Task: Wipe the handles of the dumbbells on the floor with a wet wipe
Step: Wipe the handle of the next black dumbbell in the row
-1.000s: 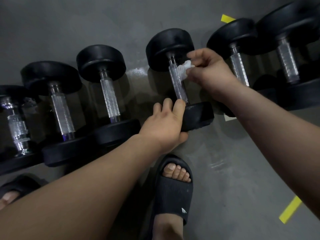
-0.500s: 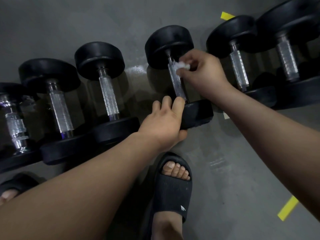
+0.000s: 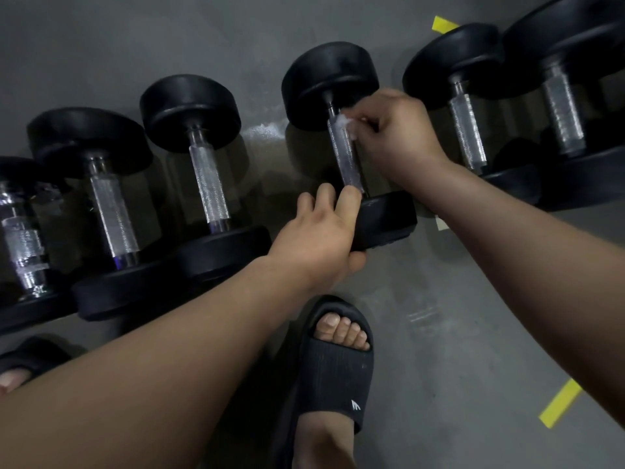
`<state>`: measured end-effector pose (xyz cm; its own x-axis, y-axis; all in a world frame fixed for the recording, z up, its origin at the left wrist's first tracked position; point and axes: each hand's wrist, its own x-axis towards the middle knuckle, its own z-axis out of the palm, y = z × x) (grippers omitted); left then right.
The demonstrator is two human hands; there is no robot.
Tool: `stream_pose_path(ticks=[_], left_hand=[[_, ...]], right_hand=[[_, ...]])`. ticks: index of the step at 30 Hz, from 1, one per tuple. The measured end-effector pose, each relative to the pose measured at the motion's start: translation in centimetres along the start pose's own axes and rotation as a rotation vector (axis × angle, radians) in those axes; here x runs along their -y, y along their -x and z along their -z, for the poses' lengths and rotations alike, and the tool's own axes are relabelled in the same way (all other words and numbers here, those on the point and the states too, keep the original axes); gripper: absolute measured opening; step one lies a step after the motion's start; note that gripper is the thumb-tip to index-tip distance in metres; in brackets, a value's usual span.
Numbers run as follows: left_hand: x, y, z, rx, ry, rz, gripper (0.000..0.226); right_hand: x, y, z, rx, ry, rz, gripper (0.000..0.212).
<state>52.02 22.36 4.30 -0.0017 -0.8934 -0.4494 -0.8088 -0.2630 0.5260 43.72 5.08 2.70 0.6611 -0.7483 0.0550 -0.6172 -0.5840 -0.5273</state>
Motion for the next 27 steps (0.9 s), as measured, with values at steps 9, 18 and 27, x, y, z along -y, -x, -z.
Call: stream_pose_path(ticks=[9, 18, 27], left_hand=[[0.2, 0.0, -0.4, -0.021, -0.005, -0.009, 0.071], [0.3, 0.0, -0.5, -0.033, 0.002, -0.021, 0.074], [0.4, 0.2, -0.6, -0.057, -0.011, -0.022, 0.074]], right_hand=[[0.3, -0.7, 1.1, 0.079, 0.035, 0.086, 0.02], [0.0, 0.5, 4.0, 0.56, -0.096, -0.098, 0.023], [0.2, 1.6, 3.4, 0.455, -0.153, -0.126, 0.014]])
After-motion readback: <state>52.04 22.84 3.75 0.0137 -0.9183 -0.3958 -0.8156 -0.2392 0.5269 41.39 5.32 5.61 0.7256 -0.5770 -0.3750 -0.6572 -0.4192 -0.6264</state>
